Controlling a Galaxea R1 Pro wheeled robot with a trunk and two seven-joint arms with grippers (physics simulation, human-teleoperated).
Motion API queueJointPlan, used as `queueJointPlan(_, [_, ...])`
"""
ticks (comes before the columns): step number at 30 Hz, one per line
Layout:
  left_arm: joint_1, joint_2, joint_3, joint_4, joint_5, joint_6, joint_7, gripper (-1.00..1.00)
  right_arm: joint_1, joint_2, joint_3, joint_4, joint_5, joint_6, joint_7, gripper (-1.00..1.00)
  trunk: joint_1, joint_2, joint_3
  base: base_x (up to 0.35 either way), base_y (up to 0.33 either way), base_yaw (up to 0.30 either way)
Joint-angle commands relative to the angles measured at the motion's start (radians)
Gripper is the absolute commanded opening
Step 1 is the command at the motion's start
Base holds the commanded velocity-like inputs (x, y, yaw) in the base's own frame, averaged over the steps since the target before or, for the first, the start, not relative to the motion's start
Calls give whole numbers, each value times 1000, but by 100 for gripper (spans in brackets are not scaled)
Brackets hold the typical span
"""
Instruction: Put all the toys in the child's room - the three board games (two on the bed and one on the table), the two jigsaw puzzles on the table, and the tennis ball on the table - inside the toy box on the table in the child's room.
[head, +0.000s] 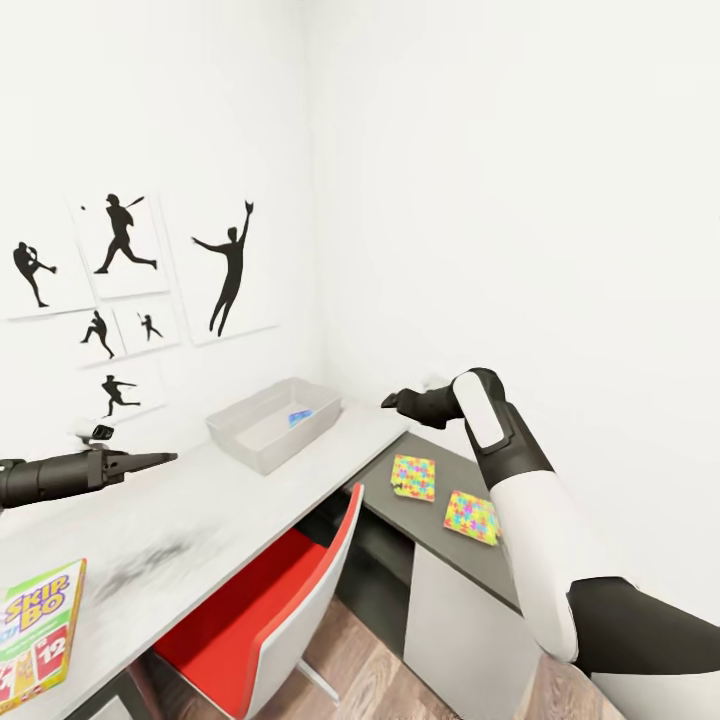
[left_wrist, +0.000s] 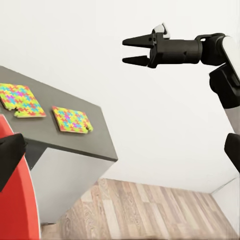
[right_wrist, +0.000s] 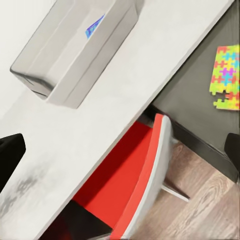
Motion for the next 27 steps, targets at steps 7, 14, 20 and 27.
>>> queueJointPlan(7, [0, 1, 0, 0, 0, 11, -4, 100, 0, 0, 1, 0, -10, 1, -10, 100, 0, -1, 3, -84, 4, -268])
queueJointPlan(14, [0, 1, 0, 0, 0, 11, -4, 100, 1, 0, 1, 1, -10, 1, -10, 100, 0, -1, 7, -127, 0, -268])
queueJointPlan(20, [0, 0, 0, 0, 1, 11, -4, 100, 1, 0, -3, 1, -10, 1, -11, 100, 0, -1, 10, -221, 0, -268])
queueJointPlan(27, [0, 0, 0, 0, 1, 11, -4, 100, 3, -1, -5, 1, -10, 1, -11, 100, 0, -1, 14, -149, 0, -268])
